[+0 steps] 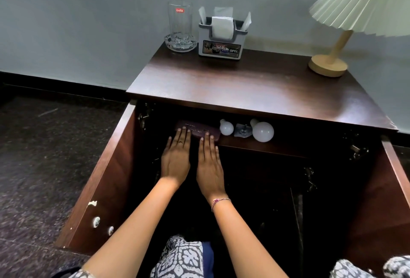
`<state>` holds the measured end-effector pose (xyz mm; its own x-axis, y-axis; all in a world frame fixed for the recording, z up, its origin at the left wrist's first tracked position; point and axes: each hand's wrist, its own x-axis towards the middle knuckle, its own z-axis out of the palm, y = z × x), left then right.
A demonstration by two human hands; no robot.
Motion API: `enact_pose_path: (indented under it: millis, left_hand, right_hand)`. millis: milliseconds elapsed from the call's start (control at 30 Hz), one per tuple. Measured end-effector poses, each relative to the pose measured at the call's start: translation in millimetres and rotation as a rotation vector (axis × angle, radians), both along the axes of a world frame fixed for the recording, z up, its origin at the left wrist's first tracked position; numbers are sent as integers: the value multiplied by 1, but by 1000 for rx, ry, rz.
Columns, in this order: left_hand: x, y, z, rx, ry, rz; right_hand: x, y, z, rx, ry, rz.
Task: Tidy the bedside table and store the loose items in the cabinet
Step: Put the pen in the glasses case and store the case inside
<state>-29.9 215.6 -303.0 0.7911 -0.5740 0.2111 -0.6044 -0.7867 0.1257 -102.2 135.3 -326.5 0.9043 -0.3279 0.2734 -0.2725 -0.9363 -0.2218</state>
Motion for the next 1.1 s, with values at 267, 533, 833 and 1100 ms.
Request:
enact_pose_path:
  millis: [267, 533, 833, 1100]
  left_hand:
    - [3, -2, 2, 13, 20, 11]
    - [12, -8, 15, 121, 21, -1]
    - [2, -13, 9, 106, 26, 10]
    - [-8, -33, 14, 87, -44, 53]
  right_hand:
    - [13, -15, 1, -37, 77, 37]
    - [25, -34, 10, -30, 145, 109]
    - [25, -32, 18, -31, 124, 143]
    - [24, -43, 19, -72, 137, 190]
